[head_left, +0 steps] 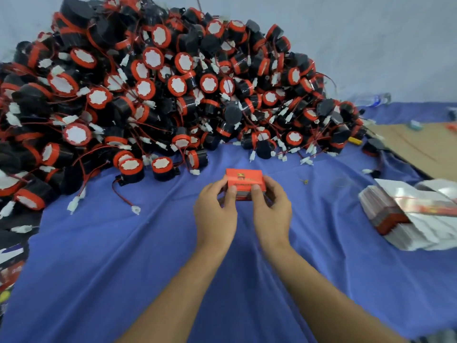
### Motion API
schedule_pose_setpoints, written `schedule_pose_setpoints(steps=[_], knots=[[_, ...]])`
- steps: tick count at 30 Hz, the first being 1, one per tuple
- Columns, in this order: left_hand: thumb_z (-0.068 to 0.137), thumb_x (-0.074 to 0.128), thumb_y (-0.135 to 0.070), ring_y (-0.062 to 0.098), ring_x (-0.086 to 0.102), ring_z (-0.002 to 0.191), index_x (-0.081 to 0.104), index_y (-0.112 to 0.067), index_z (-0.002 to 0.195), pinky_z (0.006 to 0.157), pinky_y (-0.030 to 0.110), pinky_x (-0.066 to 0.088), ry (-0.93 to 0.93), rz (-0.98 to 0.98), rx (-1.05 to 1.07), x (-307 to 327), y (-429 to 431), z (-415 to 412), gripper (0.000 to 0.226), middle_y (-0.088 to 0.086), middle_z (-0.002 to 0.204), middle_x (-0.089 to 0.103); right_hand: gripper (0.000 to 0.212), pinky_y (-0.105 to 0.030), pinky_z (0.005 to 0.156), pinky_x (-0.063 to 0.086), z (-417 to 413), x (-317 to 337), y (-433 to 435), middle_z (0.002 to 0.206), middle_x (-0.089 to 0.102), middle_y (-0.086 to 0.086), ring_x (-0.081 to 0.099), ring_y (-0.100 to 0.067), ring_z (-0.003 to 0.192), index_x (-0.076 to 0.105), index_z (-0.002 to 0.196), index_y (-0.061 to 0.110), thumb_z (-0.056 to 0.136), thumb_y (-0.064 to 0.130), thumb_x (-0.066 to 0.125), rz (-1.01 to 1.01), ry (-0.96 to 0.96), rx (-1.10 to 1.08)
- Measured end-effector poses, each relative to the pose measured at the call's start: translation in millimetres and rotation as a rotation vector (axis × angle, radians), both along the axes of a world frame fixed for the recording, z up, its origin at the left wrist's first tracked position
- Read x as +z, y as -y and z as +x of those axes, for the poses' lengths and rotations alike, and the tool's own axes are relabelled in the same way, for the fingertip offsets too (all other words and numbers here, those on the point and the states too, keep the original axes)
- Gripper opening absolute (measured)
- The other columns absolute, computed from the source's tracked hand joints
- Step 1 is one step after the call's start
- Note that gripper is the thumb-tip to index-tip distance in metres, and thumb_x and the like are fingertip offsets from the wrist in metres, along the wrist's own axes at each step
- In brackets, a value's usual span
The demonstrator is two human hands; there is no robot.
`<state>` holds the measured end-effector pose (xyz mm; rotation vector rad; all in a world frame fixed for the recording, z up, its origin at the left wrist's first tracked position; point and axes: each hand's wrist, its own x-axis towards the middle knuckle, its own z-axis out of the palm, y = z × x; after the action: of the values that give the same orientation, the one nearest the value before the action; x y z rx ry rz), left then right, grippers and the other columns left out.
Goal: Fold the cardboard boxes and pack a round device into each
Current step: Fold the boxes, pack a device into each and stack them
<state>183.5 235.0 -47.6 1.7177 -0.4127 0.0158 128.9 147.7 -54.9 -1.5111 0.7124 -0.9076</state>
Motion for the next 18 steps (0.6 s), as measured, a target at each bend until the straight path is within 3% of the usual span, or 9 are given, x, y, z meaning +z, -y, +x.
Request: schedule_pose_setpoints(steps=[4, 7, 11, 15, 16, 18], knots=[[0.103, 0.060, -0.013, 0.004, 0.064, 0.099, 0.067, -0.014, 0.133, 0.086, 0.009, 0.048, 0.001, -0.070, -0.119, 14, 74, -12, 0.031, 0.001, 0.120, 0.065, 0.040, -0.024, 0.102, 0.049, -15, 20, 59, 0.128, 0.068, 0.007, 0.064, -0.001, 0.112, 0.060, 0.141, 0.021, 0.102, 0.012, 0.054, 0.065, 0.005, -0.143], [0.102, 0.059, -0.008, 0.011, 0.066, 0.109, 0.068, -0.012, 0.132, 0.096, 0.023, 0.053, -0.009, -0.085, -0.248, 16, 132, -15, 0.032, 0.003, 0.125, 0.070, 0.050, -0.029, 0.098, 0.049, -20, 26, 103, 0.130, 0.065, 0.010, 0.062, -0.003, 0.111, 0.053, 0.148, 0.025, 0.101, 0.009, 0.053, 0.151, 0.027, -0.238], [0.101, 0.053, -0.001, 0.015, 0.061, 0.122, 0.058, -0.012, 0.143, 0.109, 0.031, 0.047, -0.055, -0.048, -0.423, 13, 210, -3, 0.044, 0.004, 0.137, 0.065, 0.061, -0.024, 0.083, 0.051, -12, 27, 160, 0.133, 0.063, 0.006, 0.063, -0.002, 0.103, 0.038, 0.158, 0.027, 0.101, 0.008, 0.052, 0.215, 0.078, -0.295], [0.104, 0.050, 0.002, 0.018, 0.048, 0.139, 0.041, -0.009, 0.155, 0.118, 0.037, 0.039, -0.160, -0.050, -0.606, 8, 282, 12, 0.053, 0.010, 0.155, 0.048, 0.070, -0.045, 0.099, 0.055, 5, 28, 213, 0.139, 0.064, -0.007, 0.065, -0.024, 0.116, 0.028, 0.162, 0.028, 0.099, 0.005, 0.051, 0.308, 0.132, -0.371], [0.105, 0.048, 0.000, 0.018, 0.046, 0.141, 0.037, -0.010, 0.157, 0.117, 0.036, 0.040, -0.196, -0.060, -0.653, 5, 298, 14, 0.054, 0.009, 0.159, 0.043, 0.073, -0.046, 0.099, 0.054, 7, 28, 225, 0.140, 0.063, -0.008, 0.065, -0.025, 0.116, 0.024, 0.163, 0.029, 0.099, 0.005, 0.051, 0.325, 0.145, -0.388], [0.107, 0.046, -0.005, 0.010, 0.045, 0.134, 0.032, -0.017, 0.160, 0.100, 0.022, 0.046, -0.272, -0.068, -0.737, 1, 324, 17, 0.055, 0.005, 0.162, 0.039, 0.075, -0.041, 0.093, 0.053, 11, 26, 247, 0.144, 0.059, -0.009, 0.063, -0.027, 0.120, 0.016, 0.164, 0.028, 0.101, 0.007, 0.049, 0.342, 0.161, -0.415]])
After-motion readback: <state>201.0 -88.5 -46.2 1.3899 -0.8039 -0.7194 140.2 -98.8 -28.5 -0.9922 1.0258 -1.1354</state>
